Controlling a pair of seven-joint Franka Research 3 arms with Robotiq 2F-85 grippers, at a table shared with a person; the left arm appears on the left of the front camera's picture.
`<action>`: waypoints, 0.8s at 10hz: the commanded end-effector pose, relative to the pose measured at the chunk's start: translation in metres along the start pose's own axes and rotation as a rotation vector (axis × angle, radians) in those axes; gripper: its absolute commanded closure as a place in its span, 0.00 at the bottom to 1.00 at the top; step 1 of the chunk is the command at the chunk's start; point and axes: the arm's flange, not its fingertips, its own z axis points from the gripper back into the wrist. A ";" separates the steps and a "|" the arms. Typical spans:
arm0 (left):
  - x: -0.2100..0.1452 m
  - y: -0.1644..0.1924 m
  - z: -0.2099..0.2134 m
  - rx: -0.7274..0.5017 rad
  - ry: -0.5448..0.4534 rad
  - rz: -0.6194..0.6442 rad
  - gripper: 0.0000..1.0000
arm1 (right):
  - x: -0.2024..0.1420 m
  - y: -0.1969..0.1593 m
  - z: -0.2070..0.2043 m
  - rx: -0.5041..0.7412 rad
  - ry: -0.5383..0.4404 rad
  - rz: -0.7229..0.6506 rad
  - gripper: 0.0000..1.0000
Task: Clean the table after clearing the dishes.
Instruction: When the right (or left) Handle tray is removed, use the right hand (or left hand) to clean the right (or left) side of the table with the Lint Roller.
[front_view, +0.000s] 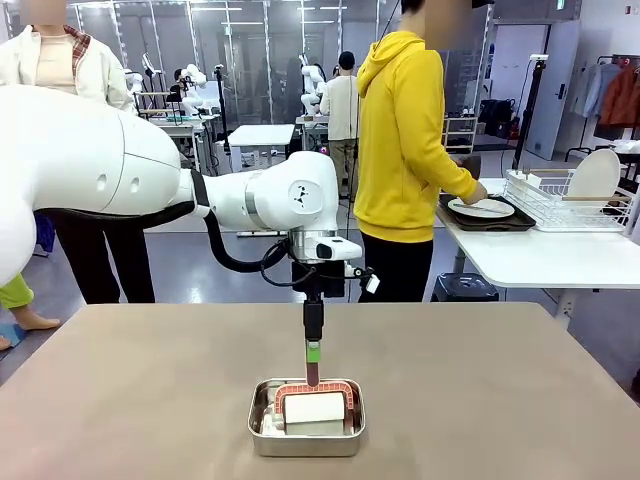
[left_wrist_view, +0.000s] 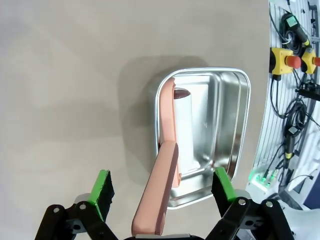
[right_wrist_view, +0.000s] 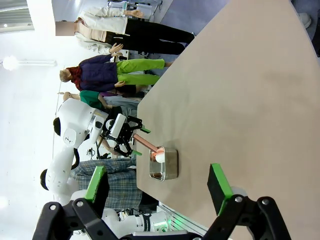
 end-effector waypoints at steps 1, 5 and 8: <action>0.004 -0.005 0.006 -0.028 -0.008 0.015 0.12 | 0.000 0.002 0.001 0.012 -0.001 0.010 0.00; 0.008 -0.006 0.003 -0.047 0.025 0.034 1.00 | 0.000 0.002 0.001 0.012 -0.001 0.010 0.00; 0.008 -0.008 0.005 -0.042 0.026 0.051 1.00 | 0.000 0.002 0.001 0.012 -0.001 0.010 0.00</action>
